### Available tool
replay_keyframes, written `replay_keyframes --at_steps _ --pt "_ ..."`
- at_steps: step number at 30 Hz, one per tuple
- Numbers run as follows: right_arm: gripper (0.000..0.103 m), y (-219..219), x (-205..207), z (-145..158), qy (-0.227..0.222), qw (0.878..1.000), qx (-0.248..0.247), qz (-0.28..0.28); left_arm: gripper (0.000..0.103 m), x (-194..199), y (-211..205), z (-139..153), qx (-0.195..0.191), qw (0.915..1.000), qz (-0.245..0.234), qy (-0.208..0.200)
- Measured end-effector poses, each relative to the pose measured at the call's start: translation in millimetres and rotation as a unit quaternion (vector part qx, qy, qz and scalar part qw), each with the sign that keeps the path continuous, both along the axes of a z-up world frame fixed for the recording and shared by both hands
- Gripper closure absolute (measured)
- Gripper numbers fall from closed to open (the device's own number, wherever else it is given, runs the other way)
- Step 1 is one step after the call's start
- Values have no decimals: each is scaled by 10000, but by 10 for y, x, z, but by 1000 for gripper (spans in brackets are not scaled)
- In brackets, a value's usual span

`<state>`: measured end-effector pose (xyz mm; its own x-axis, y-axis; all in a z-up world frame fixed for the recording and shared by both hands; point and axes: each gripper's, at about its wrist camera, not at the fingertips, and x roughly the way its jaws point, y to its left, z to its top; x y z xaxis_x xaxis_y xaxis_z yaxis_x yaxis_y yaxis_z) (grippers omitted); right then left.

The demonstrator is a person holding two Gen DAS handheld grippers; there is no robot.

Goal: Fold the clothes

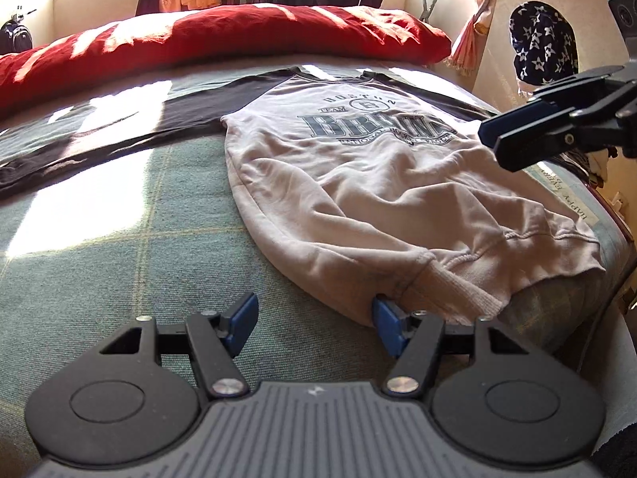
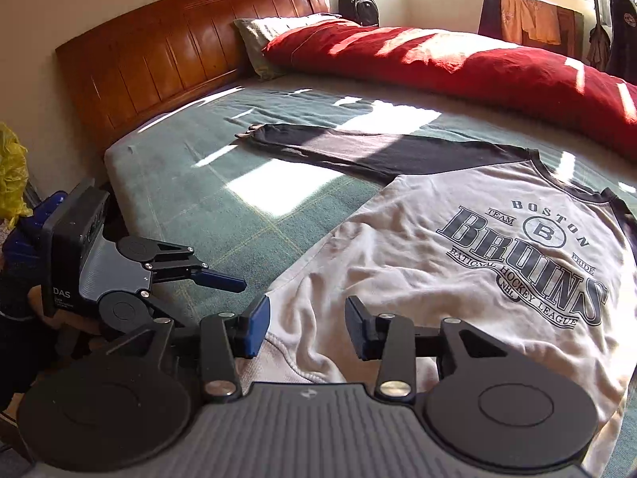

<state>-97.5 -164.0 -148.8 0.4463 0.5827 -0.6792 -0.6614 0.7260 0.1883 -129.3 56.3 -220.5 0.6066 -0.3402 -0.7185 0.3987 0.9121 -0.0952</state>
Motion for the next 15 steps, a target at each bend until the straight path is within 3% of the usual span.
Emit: replay_keyframes --at_steps 6,10,15 --pt "52 -16 -234 -64 -362 9977 -550 144 39 -105 73 0 -82 9999 50 56" --pt "51 37 -368 -113 -504 9950 -798 326 39 -280 32 155 -159 9998 -12 -151" --pt "46 -47 -448 -103 -599 9948 -797 222 27 -544 -89 287 -386 9983 -317 -312"
